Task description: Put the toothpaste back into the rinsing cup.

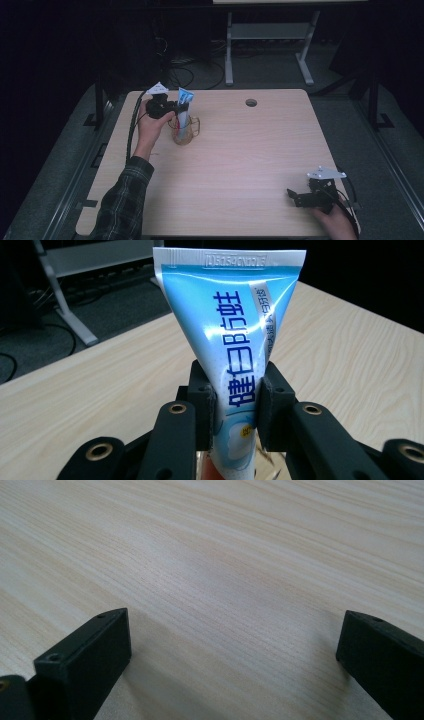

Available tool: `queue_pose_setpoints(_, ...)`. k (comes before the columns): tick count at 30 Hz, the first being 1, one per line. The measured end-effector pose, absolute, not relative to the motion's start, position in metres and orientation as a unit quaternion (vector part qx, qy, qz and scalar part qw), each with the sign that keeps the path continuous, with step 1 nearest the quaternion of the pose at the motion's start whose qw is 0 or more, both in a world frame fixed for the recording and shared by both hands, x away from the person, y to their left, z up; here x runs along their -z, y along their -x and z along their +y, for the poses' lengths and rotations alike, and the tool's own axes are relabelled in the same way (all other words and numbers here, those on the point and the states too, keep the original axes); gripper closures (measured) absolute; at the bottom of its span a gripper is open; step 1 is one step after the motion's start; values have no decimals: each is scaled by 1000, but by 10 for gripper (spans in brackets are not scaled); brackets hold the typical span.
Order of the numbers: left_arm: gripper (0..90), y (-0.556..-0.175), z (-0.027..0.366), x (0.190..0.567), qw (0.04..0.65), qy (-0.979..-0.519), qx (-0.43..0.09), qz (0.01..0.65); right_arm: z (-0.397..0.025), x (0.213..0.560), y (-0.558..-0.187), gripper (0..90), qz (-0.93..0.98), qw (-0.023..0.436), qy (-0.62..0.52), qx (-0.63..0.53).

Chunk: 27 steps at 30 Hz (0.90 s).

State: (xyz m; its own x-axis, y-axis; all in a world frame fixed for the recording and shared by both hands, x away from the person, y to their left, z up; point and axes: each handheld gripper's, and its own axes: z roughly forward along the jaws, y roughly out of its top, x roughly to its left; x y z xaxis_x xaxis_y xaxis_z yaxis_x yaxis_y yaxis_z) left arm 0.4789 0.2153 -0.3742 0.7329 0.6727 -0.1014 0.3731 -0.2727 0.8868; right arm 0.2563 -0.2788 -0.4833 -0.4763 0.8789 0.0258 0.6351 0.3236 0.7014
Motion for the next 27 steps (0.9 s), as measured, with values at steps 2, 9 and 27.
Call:
queue_pose_setpoints(2,722,-478,217,374,502,-782,-148,337,-279,483,-256,5,793,184,-478,-332)
queue_pose_setpoints(9,711,-479,218,374,503,-782,-147,338,-279,483,-256,5,792,184,-478,-332)
queue_pose_setpoints(27,367,-471,222,365,483,-784,-161,355,-279,483,-256,5,792,184,-478,-332)
